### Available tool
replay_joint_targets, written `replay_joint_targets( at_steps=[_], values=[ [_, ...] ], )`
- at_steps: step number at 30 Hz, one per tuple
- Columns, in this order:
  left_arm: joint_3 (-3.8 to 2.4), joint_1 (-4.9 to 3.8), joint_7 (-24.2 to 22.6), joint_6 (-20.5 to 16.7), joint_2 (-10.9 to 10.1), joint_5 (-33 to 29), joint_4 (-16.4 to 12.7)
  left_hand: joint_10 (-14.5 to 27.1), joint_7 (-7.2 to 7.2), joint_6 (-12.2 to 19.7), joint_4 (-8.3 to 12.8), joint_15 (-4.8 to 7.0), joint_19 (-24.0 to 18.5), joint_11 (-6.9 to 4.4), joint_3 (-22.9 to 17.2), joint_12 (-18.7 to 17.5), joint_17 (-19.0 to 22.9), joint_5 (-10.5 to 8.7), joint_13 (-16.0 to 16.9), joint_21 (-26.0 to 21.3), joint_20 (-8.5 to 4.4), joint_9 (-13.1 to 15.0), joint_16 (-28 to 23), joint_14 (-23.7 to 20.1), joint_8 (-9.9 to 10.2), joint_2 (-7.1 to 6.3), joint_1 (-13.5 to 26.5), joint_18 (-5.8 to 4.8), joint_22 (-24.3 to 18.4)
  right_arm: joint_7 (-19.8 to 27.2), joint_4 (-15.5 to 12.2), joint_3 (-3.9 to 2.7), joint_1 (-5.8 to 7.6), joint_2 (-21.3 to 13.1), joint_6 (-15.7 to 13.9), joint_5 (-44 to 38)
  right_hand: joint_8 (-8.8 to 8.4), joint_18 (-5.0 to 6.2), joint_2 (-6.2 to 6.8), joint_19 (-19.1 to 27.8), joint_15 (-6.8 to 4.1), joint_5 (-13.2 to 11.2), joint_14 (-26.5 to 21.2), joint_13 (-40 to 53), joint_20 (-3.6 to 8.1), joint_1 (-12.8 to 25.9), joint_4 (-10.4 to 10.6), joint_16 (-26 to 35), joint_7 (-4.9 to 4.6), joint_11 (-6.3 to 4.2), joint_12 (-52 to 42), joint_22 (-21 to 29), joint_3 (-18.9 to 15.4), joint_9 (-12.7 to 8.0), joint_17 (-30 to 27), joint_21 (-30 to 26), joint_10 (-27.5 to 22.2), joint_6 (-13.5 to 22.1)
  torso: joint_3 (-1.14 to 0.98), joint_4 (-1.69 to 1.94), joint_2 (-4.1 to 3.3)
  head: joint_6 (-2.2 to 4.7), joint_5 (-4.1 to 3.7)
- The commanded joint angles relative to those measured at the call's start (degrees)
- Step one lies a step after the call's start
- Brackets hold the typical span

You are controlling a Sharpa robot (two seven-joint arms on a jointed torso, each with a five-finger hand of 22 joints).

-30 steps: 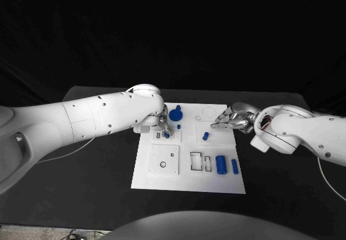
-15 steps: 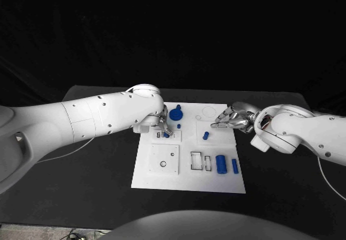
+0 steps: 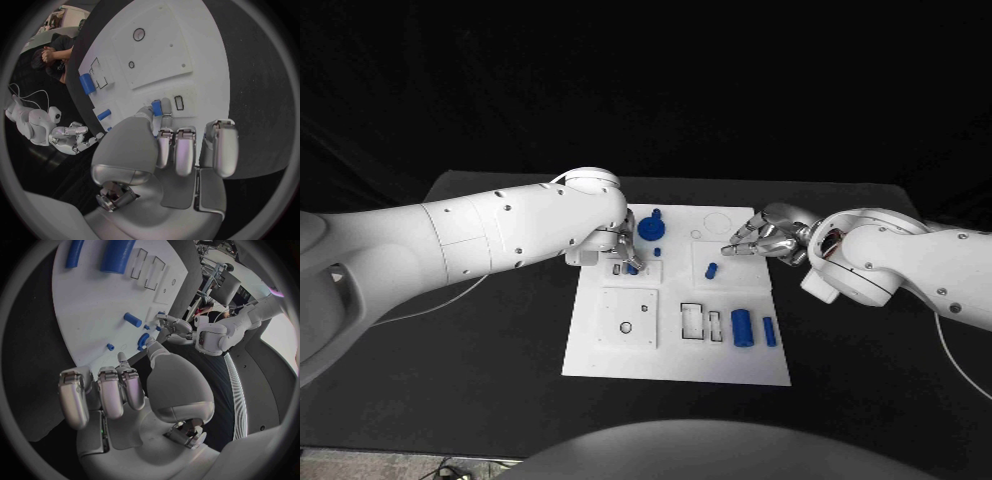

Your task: Assemble the parts on the task board

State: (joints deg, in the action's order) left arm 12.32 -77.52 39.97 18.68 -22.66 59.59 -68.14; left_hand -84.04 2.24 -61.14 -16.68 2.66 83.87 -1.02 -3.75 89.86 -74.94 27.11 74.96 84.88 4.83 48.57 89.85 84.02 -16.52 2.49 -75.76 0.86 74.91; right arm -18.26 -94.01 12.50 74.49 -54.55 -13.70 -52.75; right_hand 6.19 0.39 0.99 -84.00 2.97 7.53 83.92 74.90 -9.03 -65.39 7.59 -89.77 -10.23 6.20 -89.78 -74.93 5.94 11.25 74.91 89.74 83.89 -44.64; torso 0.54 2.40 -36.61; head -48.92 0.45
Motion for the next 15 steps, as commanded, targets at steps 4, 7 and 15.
replay_joint_targets(
  at_steps=[4,7,15],
  values=[
    [0.04,0.08,3.45,0.86,0.29,-0.14,0.11,-5.96,0.17,0.74,-0.11,-0.35,-0.38,0.42,-0.18,0.14,-15.06,-1.28,15.04,-0.44,-0.04,-0.53,0.15,5.98,0.82,-0.3,2.11,0.84,12.81,-0.25,-0.01,0.01,-0.04,0.04,0.89,-0.6,0.21,-0.39,-0.53,-6.0,0.32,0.39,6.08,15.1,-0.34,-0.12,0.06,-0.23,-0.27,0.3,-0.22,-15.07,-0.42,0.08,15.09,0.26,6.11,0.05,0.01,-0.03,0.01,0.09,-0.03],
    [0.04,0.08,3.6,1.01,0.41,-0.17,0.17,-5.96,0.48,0.87,-0.16,-0.62,-0.47,0.78,0.39,0.14,-15.06,-3.51,15.04,-0.53,0.12,-1.35,0.15,5.98,1.75,-0.21,4.59,0.86,12.78,-0.26,-0.03,0.01,-0.04,0.02,0.9,-0.6,0.21,-0.39,-0.53,-6.0,0.32,0.39,6.08,15.1,-0.34,-0.12,0.06,-0.23,-0.27,0.3,-0.22,-15.07,-0.42,0.08,15.09,0.26,6.11,0.05,0.0,-0.03,-0.03,0.14,-0.02],
    [0.04,0.08,3.9,0.82,0.51,-0.14,0.29,-5.96,0.81,-0.18,-0.22,-0.97,-0.3,1.12,2.66,0.14,-15.06,-8.6,15.04,-0.43,0.47,-2.63,0.15,5.98,2.78,0.16,10.89,0.82,12.84,-0.29,-0.1,0.01,-0.04,-0.04,0.9,-0.6,0.21,-0.39,-0.53,-6.0,0.32,0.39,6.08,15.1,-0.34,-0.12,0.06,-0.23,-0.27,0.3,-0.22,-15.07,-0.42,0.08,15.09,0.26,6.11,0.05,0.0,0.0,-0.03,0.05,-0.04]
  ],
)
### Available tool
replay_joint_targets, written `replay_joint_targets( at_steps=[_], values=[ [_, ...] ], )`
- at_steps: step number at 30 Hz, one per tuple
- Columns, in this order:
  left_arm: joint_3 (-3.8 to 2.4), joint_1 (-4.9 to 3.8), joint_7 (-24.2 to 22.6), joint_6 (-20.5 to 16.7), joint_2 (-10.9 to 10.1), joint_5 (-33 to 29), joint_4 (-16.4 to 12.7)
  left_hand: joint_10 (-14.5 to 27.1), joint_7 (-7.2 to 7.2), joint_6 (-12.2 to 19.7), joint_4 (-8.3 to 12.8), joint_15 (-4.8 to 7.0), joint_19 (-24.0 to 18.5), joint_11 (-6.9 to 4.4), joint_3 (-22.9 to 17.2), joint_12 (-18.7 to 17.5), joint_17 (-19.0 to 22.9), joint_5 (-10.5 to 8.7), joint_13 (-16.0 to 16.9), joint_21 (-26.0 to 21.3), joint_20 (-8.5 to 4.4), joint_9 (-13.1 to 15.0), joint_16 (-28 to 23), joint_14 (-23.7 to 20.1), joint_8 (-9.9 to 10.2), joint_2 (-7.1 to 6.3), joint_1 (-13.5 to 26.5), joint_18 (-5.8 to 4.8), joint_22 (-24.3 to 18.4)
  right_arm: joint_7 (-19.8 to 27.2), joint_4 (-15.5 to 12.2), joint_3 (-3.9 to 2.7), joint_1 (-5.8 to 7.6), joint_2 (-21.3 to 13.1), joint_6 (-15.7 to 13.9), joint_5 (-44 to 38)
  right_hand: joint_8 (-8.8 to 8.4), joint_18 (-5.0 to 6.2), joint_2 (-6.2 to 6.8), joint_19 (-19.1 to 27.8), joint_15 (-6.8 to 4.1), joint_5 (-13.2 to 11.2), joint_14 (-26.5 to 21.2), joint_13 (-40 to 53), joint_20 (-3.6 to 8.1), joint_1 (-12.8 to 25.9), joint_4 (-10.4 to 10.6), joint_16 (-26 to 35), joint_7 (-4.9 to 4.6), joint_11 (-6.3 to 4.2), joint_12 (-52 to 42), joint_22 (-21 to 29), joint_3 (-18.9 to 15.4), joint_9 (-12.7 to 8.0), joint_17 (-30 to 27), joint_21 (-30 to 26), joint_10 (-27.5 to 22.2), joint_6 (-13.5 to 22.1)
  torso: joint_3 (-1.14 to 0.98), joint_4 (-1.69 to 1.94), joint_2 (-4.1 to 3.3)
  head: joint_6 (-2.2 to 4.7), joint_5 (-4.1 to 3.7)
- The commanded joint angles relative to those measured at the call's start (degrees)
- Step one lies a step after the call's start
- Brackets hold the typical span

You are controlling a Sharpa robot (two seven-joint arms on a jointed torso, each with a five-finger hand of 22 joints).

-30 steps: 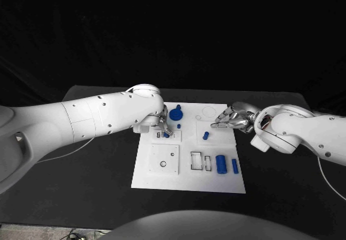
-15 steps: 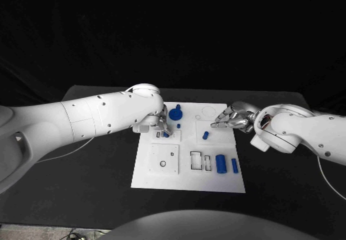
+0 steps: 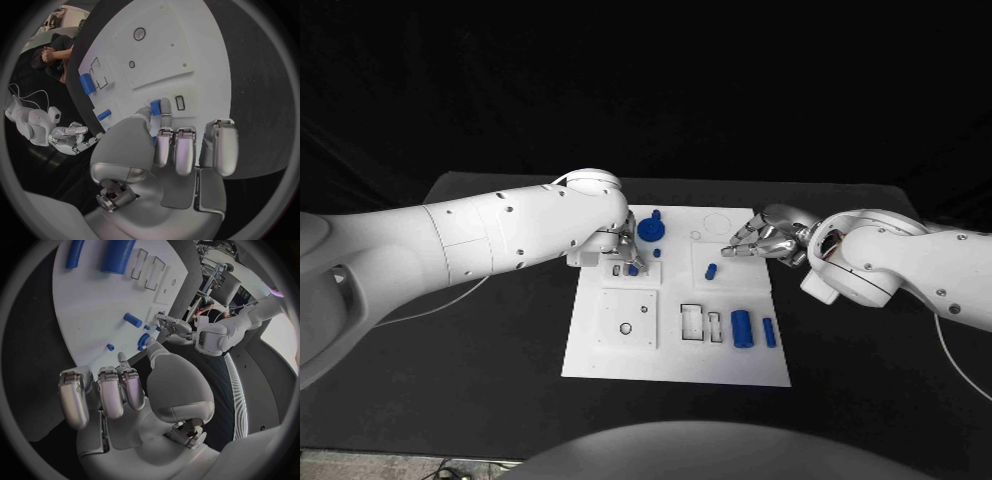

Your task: Assemble the parts on the task board

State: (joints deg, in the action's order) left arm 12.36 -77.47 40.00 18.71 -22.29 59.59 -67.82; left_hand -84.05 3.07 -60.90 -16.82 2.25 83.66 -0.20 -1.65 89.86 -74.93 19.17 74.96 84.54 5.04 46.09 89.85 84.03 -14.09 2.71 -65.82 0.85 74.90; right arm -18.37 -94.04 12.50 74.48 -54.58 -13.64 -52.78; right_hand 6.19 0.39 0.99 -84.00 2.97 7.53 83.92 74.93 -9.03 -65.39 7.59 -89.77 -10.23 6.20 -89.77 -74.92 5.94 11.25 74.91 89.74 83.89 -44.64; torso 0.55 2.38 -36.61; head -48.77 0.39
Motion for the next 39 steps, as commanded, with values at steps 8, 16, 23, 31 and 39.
replay_joint_targets(
  at_steps=[8,16,23,31,39],
  values=[
    [0.0,0.03,3.97,0.48,0.13,0.07,-0.05,-5.95,0.05,-0.97,-0.06,-0.63,0.1,0.36,2.62,0.14,-15.07,-1.91,15.04,0.06,0.39,-0.4,0.15,5.97,0.59,-0.2,4.0,0.79,12.9,-0.2,-0.12,0.01,-0.04,-0.09,0.87,-0.57,0.21,-0.39,-0.53,-6.0,0.33,0.39,6.08,15.07,-0.34,-0.12,0.06,-0.23,-0.27,0.3,-0.23,-15.08,-0.42,0.09,15.09,0.26,6.11,0.05,0.0,0.0,-0.03,-0.13,0.05],
    [0.0,0.04,4.21,-0.19,0.03,0.52,-0.05,-5.95,0.02,-1.51,-0.04,-0.64,0.46,0.35,4.03,0.14,-15.07,-3.19,15.04,0.35,0.44,-0.24,0.15,5.97,0.42,0.11,5.67,0.7,13.02,-0.21,-0.12,0.01,-0.04,-0.17,0.93,-0.57,0.21,-0.39,-0.53,-6.0,0.33,0.39,6.08,15.07,-0.34,-0.12,0.06,-0.23,-0.27,0.3,-0.23,-15.08,-0.42,0.09,15.09,0.26,6.11,0.05,0.01,0.04,0.0,-0.14,-0.03],
    [-0.01,0.05,3.53,-2.56,-0.69,1.19,-0.74,-5.95,-0.06,-2.73,0.03,-0.54,1.59,0.3,9.1,0.14,-15.07,-14.31,15.04,1.33,0.43,0.9,0.15,5.97,-0.5,0.97,11.73,0.42,13.41,-0.15,-0.08,0.01,-0.07,-0.19,0.92,-0.57,0.29,-0.39,-0.67,-6.0,0.42,0.36,6.08,15.07,-0.45,-0.15,0.17,-0.23,-0.33,0.37,-0.23,-15.08,-0.58,0.13,15.09,0.26,6.11,0.16,0.0,0.06,0.03,-0.05,-0.05],
    [-0.13,-0.03,1.9,-8.15,-2.76,4.4,-3.47,-5.95,-0.36,-3.49,-0.04,-0.18,2.71,-0.06,14.07,0.14,-15.07,-16.49,15.04,2.34,0.21,1.78,0.15,5.97,-1.0,-0.09,16.75,0.13,13.8,-0.08,0.04,0.01,-0.26,-0.26,0.97,-0.57,0.29,-0.39,-0.67,-6.0,0.42,0.36,6.08,15.07,-0.45,-0.15,0.17,-0.23,-0.33,0.37,-0.23,-15.08,-0.58,0.13,15.09,0.26,6.11,0.16,0.0,0.2,0.13,0.11,-0.04],
    [-0.66,-0.95,-0.81,-15.31,-5.03,5.86,-6.29,-5.95,-0.55,-3.85,0.26,0.0,3.44,-0.26,14.84,0.14,-15.07,-16.48,15.04,2.99,-0.01,2.16,0.15,5.97,-1.23,-0.26,16.76,-0.07,14.06,-0.04,0.13,0.01,-0.44,-0.26,1.08,-0.55,0.29,-0.39,-0.67,-6.0,0.42,0.36,6.08,15.07,-0.45,-0.15,0.17,-0.23,-0.33,0.37,-0.23,-15.08,-0.58,0.13,15.09,0.26,6.11,0.16,0.02,0.03,0.02,0.46,0.1]
  ],
)
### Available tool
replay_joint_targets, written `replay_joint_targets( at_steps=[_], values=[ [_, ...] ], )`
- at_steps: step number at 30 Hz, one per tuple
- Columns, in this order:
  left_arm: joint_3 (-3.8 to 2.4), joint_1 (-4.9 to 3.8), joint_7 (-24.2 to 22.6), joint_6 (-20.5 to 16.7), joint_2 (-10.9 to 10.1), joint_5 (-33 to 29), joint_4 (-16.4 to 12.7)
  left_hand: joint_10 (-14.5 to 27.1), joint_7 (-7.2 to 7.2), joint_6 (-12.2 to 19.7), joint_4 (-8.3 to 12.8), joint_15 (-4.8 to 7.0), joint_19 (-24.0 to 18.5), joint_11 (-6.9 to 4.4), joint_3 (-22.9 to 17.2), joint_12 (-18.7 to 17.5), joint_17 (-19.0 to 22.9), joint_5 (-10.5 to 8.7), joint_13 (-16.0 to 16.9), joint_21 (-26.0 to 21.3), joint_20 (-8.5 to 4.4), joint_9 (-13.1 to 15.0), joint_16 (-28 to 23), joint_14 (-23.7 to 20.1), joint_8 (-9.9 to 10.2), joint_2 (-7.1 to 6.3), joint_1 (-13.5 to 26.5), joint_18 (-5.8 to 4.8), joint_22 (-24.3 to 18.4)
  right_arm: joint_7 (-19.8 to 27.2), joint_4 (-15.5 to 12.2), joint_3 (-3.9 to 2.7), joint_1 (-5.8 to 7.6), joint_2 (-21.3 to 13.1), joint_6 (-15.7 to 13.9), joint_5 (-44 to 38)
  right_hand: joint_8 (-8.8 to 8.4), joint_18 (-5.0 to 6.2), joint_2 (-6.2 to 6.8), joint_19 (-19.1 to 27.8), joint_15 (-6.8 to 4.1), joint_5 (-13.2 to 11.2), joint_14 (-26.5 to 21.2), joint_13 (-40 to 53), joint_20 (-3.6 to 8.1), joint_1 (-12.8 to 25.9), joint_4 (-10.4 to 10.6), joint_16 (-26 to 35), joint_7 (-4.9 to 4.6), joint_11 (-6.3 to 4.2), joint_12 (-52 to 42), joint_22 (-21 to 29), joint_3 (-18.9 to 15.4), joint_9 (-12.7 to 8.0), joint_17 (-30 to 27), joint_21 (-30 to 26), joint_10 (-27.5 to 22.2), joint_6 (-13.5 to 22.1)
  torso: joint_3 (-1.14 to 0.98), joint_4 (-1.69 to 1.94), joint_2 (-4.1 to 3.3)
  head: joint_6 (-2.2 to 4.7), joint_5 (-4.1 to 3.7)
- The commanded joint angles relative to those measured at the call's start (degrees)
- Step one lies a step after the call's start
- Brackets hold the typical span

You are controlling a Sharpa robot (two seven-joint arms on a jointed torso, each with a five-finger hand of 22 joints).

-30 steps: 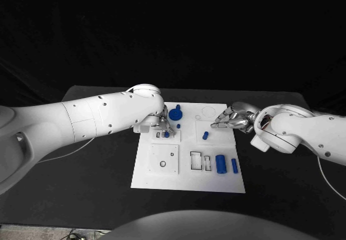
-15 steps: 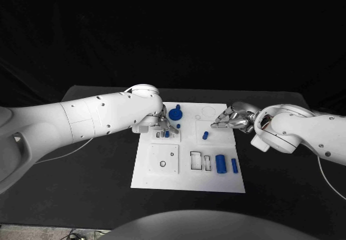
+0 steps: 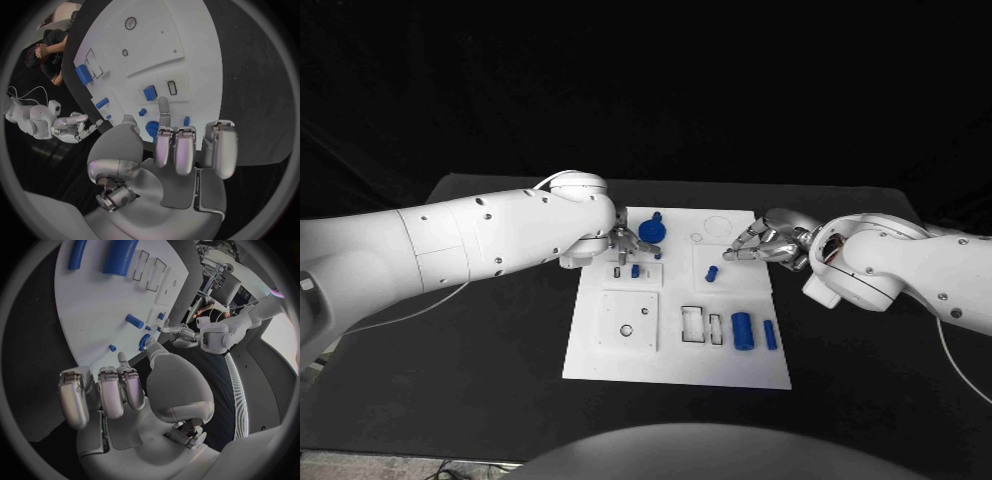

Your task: Assemble the parts on the task board

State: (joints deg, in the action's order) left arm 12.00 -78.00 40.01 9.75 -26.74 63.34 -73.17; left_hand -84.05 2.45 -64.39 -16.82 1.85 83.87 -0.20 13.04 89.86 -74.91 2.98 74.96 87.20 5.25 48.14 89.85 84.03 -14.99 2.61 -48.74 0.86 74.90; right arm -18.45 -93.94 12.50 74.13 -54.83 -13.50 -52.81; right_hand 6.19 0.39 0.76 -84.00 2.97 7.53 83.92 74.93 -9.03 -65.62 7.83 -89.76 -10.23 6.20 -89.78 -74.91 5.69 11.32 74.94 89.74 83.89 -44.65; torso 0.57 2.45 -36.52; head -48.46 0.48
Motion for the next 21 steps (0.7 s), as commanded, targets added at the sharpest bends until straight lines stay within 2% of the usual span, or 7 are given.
replay_joint_targets(
  at_steps=[1,4,9,18,21],
  values=[
    [-0.43,-0.6,-1.29,-7.09,-0.94,2.2,-1.29,-5.95,0.02,-0.31,0.31,0.45,3.46,-0.28,-0.23,0.14,-15.09,-0.24,15.04,0.52,-0.29,0.25,0.15,5.97,-0.33,-0.39,-2.07,-0.14,14.14,0.04,0.04,0.01,-0.12,-0.03,0.95,-0.51,0.29,-0.39,-0.44,-6.0,0.42,0.36,6.08,15.07,-0.45,0.08,-0.08,-0.24,-0.34,0.37,-0.22,-15.09,-0.33,0.05,15.06,0.26,6.11,0.16,0.0,-0.05,-0.07,0.15,0.01],
    [-0.65,-1.03,-2.17,-8.05,-1.7,2.4,-1.74,-5.95,0.07,0.06,0.16,0.48,4.0,-0.29,-0.73,0.14,-15.09,-0.22,15.04,0.99,-0.37,0.41,0.15,5.97,-0.14,-0.91,-4.19,-0.28,14.33,0.03,0.08,0.02,-0.16,-0.06,0.99,-0.48,0.29,-0.39,-0.44,-6.0,0.42,0.36,6.08,15.07,-0.45,0.08,-0.08,-0.24,-0.34,0.37,-0.22,-15.09,-0.33,0.05,15.06,0.26,6.11,0.16,-0.02,-0.01,-0.05,0.22,-0.02],
    [-0.83,-1.67,-2.98,-8.05,-2.72,2.71,-1.22,-5.95,0.4,1.43,0.13,0.37,5.55,-0.04,-2.18,0.14,-15.09,0.07,15.04,2.31,-0.12,0.11,0.15,5.97,0.94,-0.43,-7.94,-0.7,14.88,0.03,0.16,0.02,-0.21,-0.05,1.04,-0.43,0.29,-0.39,-0.44,-6.0,0.42,0.36,6.08,15.07,-0.45,0.08,-0.08,-0.24,-0.34,0.37,-0.22,-15.09,-0.33,0.05,15.06,0.26,6.11,0.16,-0.06,-0.06,-0.06,0.4,0.17],
    [-0.8,-1.9,-3.57,-7.18,-2.3,2.95,2.8,-5.95,0.41,1.35,0.03,0.4,6.13,-0.04,-2.24,0.14,-15.09,0.11,15.04,2.8,0.05,0.02,0.15,5.97,1.1,-0.5,-8.34,-0.86,15.1,0.03,0.24,0.02,-0.26,-0.02,1.06,-0.42,0.29,-0.39,-0.44,-6.0,0.42,0.36,6.08,15.07,-0.45,0.08,-0.08,-0.24,-0.34,0.37,-0.22,-15.09,-0.33,0.05,15.06,0.26,6.11,0.16,-0.01,-0.04,-0.08,0.7,0.22],
    [-0.52,-1.91,-3.2,-6.05,-1.66,2.9,4.8,-5.95,0.41,1.34,0.03,0.4,6.13,-0.04,-2.22,0.14,-15.09,0.11,15.04,2.8,0.07,0.01,0.15,5.97,1.12,-0.52,-8.32,-0.86,15.1,0.04,0.28,0.02,-0.29,-0.02,1.04,-0.42,0.31,-0.39,-0.53,-6.0,0.45,0.36,6.08,15.07,-0.49,0.08,-0.02,-0.24,-0.36,0.39,-0.22,-15.09,-0.38,0.07,15.06,0.26,6.11,0.21,0.0,-0.06,-0.09,0.71,0.16]
  ],
)
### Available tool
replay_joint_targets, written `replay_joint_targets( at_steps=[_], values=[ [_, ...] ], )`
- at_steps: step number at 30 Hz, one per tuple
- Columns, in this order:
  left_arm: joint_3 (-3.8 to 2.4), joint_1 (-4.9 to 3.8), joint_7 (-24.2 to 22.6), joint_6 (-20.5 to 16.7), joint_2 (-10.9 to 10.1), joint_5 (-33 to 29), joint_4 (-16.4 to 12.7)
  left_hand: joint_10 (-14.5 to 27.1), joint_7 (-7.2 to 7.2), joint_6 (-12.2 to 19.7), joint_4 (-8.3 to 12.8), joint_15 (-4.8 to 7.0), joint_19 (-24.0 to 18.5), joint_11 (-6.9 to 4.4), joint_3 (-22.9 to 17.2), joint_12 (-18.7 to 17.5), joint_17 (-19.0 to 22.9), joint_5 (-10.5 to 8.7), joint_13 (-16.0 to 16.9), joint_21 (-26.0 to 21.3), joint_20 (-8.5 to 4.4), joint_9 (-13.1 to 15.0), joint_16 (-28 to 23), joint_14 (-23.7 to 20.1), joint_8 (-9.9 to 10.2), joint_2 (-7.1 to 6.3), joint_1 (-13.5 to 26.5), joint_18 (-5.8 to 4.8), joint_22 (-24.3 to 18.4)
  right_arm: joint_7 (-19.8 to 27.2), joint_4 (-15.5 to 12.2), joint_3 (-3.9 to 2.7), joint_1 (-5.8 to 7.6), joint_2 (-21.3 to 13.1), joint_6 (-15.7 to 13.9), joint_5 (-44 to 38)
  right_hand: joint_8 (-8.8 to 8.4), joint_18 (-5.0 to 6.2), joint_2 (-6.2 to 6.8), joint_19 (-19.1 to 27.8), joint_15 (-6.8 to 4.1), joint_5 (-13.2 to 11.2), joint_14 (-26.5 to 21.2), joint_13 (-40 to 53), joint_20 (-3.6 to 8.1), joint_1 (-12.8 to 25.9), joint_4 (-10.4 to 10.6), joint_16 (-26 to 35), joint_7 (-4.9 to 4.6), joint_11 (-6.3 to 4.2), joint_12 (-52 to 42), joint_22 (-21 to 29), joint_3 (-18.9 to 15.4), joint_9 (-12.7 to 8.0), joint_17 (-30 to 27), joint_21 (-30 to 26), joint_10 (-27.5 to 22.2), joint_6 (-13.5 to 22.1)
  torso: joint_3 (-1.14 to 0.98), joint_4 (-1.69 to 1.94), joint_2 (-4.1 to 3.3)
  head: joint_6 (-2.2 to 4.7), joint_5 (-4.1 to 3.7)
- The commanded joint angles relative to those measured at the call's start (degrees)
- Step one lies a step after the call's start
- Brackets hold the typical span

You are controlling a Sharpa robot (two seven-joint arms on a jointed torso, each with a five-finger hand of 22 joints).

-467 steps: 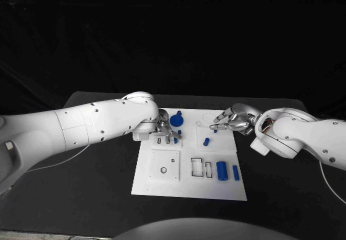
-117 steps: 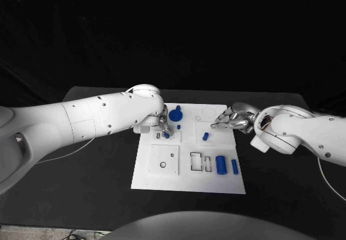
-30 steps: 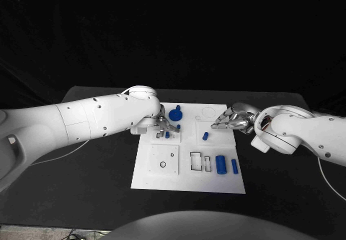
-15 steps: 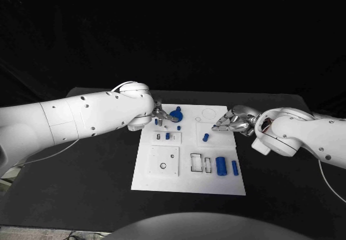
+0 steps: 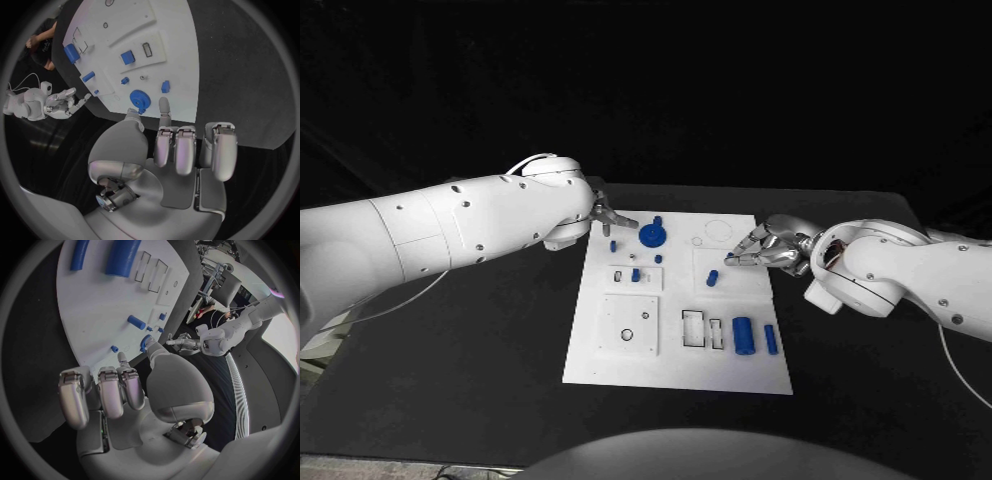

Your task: Assemble the parts on the task board

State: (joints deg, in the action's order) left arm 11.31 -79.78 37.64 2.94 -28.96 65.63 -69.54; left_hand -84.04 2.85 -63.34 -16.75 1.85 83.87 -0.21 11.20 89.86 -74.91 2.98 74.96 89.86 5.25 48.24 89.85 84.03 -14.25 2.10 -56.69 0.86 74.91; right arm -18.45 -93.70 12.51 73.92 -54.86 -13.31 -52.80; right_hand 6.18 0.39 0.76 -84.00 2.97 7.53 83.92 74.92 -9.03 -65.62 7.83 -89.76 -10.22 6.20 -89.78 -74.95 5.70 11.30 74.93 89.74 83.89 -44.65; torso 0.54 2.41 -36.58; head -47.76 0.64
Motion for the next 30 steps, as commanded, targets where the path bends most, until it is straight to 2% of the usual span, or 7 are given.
replay_joint_targets(
  at_steps=[1,4,8,12,17,25,30],
  values=[
    [0.3,-0.12,-0.71,1.16,0.85,0.56,1.87,-5.96,0.04,0.39,-0.05,0.39,6.12,-0.02,-0.38,0.14,-15.09,0.11,15.04,0.13,0.08,-0.12,0.15,5.97,0.45,-0.01,-0.33,-0.85,15.09,0.03,0.04,0.02,-0.08,0.02,0.84,-0.43,0.31,-0.39,-0.53,-6.0,0.45,0.36,6.08,15.08,-0.49,0.08,-0.02,-0.24,-0.36,0.4,-0.22,-15.05,-0.39,0.08,15.07,0.26,6.11,0.21,0.02,-0.02,-0.02,0.01,0.0],
    [0.56,-0.09,-0.5,2.35,1.69,0.39,3.67,-5.96,0.11,0.64,-0.07,0.34,5.79,0.03,-0.36,0.14,-15.09,0.11,15.04,-0.15,0.09,-0.18,0.15,5.97,0.63,0.05,-0.23,-0.76,14.97,0.03,0.02,0.02,-0.1,0.05,0.84,-0.43,0.31,-0.39,-0.53,-6.0,0.45,0.36,6.08,15.08,-0.49,0.08,-0.02,-0.24,-0.36,0.4,-0.22,-15.05,-0.39,0.08,15.07,0.26,6.11,0.21,-0.01,-0.06,-0.06,0.07,0.09],
    [0.72,0.04,-0.09,4.0,2.49,0.18,5.11,-5.96,0.14,0.74,-0.08,0.32,5.55,0.06,-0.36,0.14,-15.09,0.11,15.04,-0.36,0.1,-0.21,0.15,5.97,0.7,0.12,-0.18,-0.69,14.88,0.02,-0.02,0.02,-0.11,0.04,0.85,-0.43,0.31,-0.39,-0.53,-6.0,0.45,0.36,6.08,15.08,-0.49,0.08,-0.02,-0.24,-0.36,0.4,-0.22,-15.05,-0.39,0.08,15.07,0.26,6.11,0.21,0.06,-0.07,-0.19,0.11,-0.02],
    [0.82,0.28,0.17,5.48,3.27,0.1,6.46,-5.96,0.17,0.82,-0.07,0.3,5.32,0.09,-0.37,0.14,-15.09,0.11,15.04,-0.55,0.11,-0.23,0.15,5.97,0.76,0.22,-0.16,-0.63,14.79,0.02,-0.04,0.02,-0.11,0.06,0.87,-0.43,0.31,-0.39,-0.53,-6.0,0.45,0.36,6.08,15.08,-0.49,0.08,-0.02,-0.24,-0.36,0.4,-0.22,-15.05,-0.39,0.08,15.07,0.26,6.11,0.21,-0.01,-0.04,-0.06,-0.09,0.06],
    [0.87,0.64,0.11,6.4,3.89,-0.19,7.64,-5.96,0.25,1.05,-0.01,0.22,5.06,0.17,-0.41,0.14,-15.09,0.11,15.04,-0.77,0.13,-0.29,0.15,5.97,0.92,0.36,-0.31,-0.56,14.7,0.02,-0.12,0.02,-0.11,0.06,0.85,-0.43,0.31,-0.39,-0.53,-6.0,0.45,0.36,6.08,15.08,-0.49,0.08,-0.02,-0.24,-0.36,0.4,-0.22,-15.05,-0.39,0.08,15.07,0.26,6.11,0.21,0.04,-0.05,-0.1,-0.18,-0.05],
    [0.91,1.51,-0.17,6.94,4.57,-0.54,9.26,-5.96,0.66,1.93,0.13,-0.2,4.63,0.59,-0.78,0.14,-15.09,0.14,15.04,-1.14,0.3,-0.99,0.15,5.97,1.92,0.81,-2.75,-0.44,14.54,0.01,-0.18,0.02,-0.11,0.05,0.88,-0.43,0.31,-0.39,-0.53,-6.0,0.45,0.36,6.08,15.08,-0.49,0.08,-0.02,-0.24,-0.36,0.4,-0.22,-15.05,-0.39,0.08,15.07,0.26,6.11,0.21,0.03,-0.01,-0.1,-0.29,-0.11],
    [0.92,1.77,-0.29,7.04,4.66,-0.6,9.59,-5.96,0.7,1.93,0.16,-0.28,4.42,0.65,-1.1,0.14,-15.09,0.18,15.04,-1.31,0.38,-1.25,0.15,5.97,2.16,1.21,-4.11,-0.38,14.46,0.01,-0.2,0.02,-0.11,0.05,0.92,-0.43,0.31,-0.39,-0.53,-6.0,0.45,0.36,6.08,15.08,-0.49,0.08,-0.02,-0.24,-0.36,0.4,-0.22,-15.05,-0.39,0.08,15.07,0.26,6.11,0.21,0.03,0.01,-0.07,-0.36,-0.04]
  ],
)
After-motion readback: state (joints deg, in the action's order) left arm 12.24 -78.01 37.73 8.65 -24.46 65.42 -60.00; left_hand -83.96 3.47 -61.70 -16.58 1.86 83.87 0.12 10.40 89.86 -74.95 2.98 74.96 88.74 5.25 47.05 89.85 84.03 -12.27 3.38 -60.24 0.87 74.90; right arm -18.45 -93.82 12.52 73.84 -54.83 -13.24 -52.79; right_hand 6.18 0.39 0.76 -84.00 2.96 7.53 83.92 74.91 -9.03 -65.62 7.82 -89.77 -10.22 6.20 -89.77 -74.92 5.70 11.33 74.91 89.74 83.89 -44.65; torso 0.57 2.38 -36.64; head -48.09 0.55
